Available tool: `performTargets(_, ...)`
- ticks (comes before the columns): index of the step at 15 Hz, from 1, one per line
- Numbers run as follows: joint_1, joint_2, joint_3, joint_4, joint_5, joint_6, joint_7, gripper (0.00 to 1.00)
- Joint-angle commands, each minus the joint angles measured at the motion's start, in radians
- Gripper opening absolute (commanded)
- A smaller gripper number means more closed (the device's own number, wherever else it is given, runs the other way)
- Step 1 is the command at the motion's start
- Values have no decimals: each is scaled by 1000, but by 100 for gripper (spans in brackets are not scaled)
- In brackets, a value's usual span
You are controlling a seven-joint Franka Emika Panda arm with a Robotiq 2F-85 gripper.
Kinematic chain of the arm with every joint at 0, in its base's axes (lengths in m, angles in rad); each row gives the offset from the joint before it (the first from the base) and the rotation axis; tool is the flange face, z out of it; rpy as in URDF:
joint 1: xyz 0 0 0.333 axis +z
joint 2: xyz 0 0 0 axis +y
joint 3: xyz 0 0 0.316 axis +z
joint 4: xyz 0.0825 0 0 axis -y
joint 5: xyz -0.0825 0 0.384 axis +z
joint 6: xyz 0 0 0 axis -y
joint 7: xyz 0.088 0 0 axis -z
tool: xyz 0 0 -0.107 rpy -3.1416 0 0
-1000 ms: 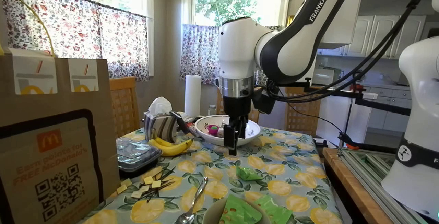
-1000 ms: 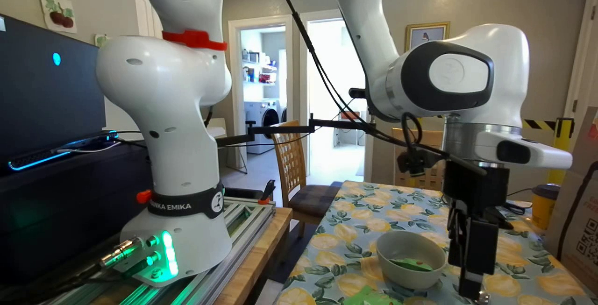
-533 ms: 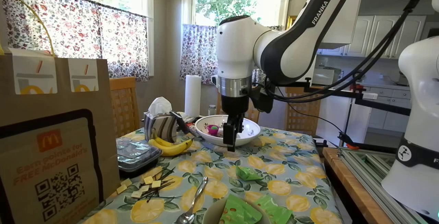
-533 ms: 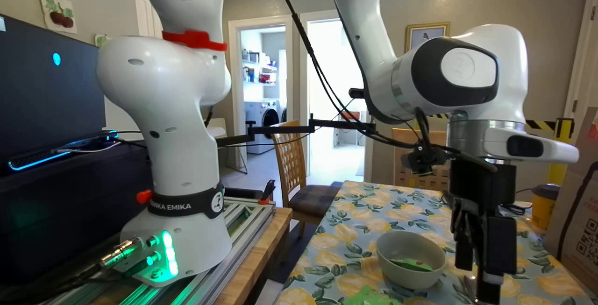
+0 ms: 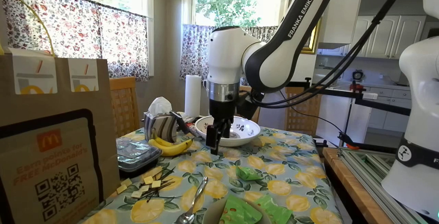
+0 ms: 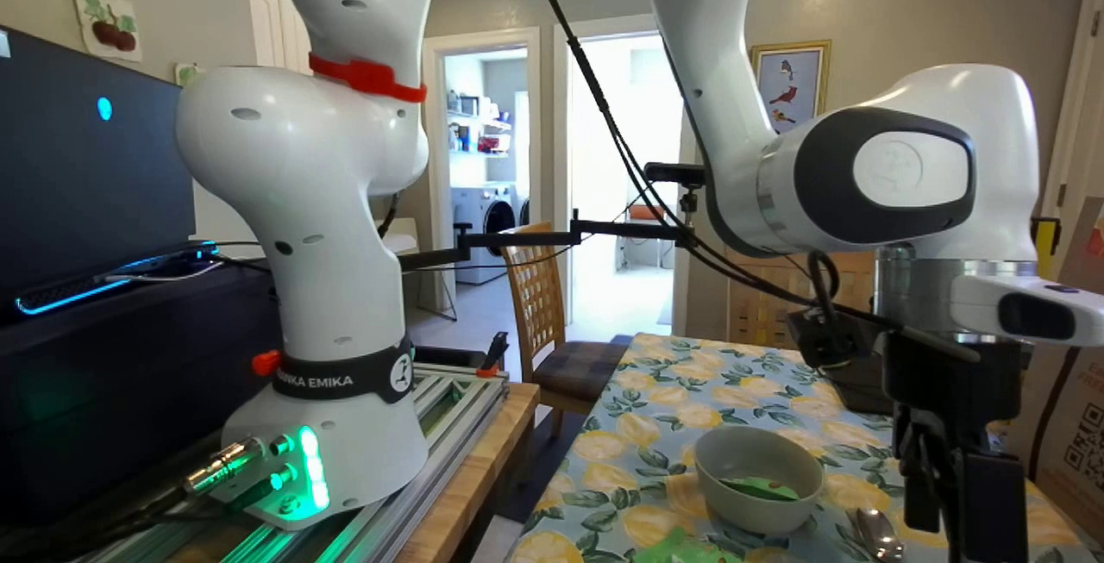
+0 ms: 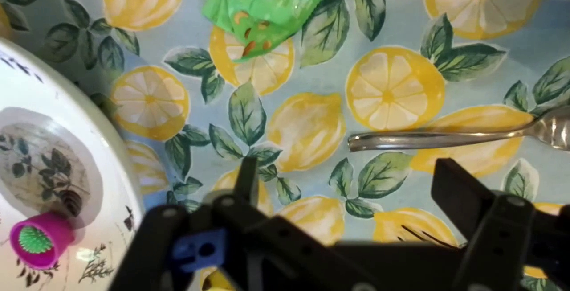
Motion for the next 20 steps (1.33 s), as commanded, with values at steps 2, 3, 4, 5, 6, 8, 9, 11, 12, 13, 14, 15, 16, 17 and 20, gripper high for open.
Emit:
performTargets(2, 36, -9, -44, -9, 14, 27, 28, 100)
performTargets(3, 25, 0, -40, 1, 52, 38, 39, 100)
performTargets(4, 20, 10, -39, 14, 89, 40, 51, 100)
performTargets(5, 20, 28, -41, 30, 123, 47, 70, 100)
performTargets(6, 18, 49, -35, 47, 166, 47, 76, 100)
performTargets(8, 22, 90, -27, 81, 243, 46, 95, 100)
performTargets(9, 24, 109, -21, 96, 277, 47, 96, 100)
performTargets(11, 33, 157, -13, 137, 334, 41, 114, 100)
performTargets(12, 38, 182, -11, 159, 360, 40, 122, 100)
performTargets(13, 46, 209, -9, 182, 379, 35, 130, 100)
performTargets(14, 54, 235, -8, 206, 396, 32, 139, 100)
performTargets(15, 60, 257, -5, 225, 414, 29, 143, 100)
performTargets(16, 63, 279, 2, 246, 428, 19, 137, 100)
performTargets(17, 68, 296, 7, 263, 431, 5, 119, 100)
performTargets(20, 83, 274, -9, 226, 423, 25, 109, 100)
